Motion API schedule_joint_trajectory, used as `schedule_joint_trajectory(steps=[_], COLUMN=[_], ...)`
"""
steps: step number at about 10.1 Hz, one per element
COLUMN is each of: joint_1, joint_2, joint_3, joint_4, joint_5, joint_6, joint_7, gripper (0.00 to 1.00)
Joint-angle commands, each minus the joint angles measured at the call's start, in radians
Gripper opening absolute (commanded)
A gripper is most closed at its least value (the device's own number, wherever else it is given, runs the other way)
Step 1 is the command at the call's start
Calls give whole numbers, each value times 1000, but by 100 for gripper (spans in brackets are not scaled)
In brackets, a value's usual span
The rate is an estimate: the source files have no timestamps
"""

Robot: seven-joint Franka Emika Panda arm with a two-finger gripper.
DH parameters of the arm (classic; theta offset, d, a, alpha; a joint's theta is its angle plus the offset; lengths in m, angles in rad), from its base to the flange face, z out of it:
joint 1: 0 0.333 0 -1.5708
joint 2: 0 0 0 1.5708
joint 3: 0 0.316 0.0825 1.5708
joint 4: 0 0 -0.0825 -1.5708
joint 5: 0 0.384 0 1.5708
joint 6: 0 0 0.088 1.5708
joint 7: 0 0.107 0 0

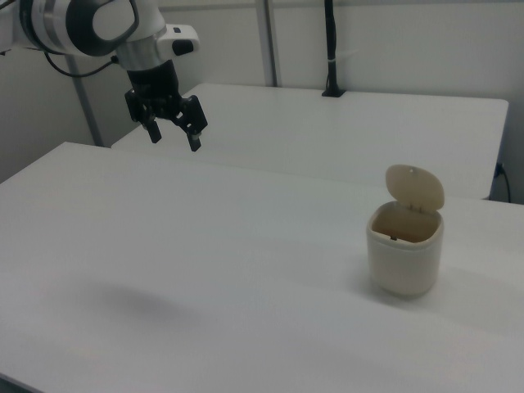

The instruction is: Close the trash bin

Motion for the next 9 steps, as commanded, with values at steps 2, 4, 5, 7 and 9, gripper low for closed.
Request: schedule_joint_trajectory(steps=[2,4,5,7,9], joint_1=[2,2,-1,-20,-40], joint_2=[-13,-12,-10,-12,-13], joint_3=[-2,-2,-2,-2,-4], joint_4=[-12,-12,-12,-12,-9], joint_5=[-10,-9,-9,-7,1], joint_6=[14,14,14,14,18], joint_7=[-17,-17,-17,-34,-29], gripper=[100,100,100,100,100])
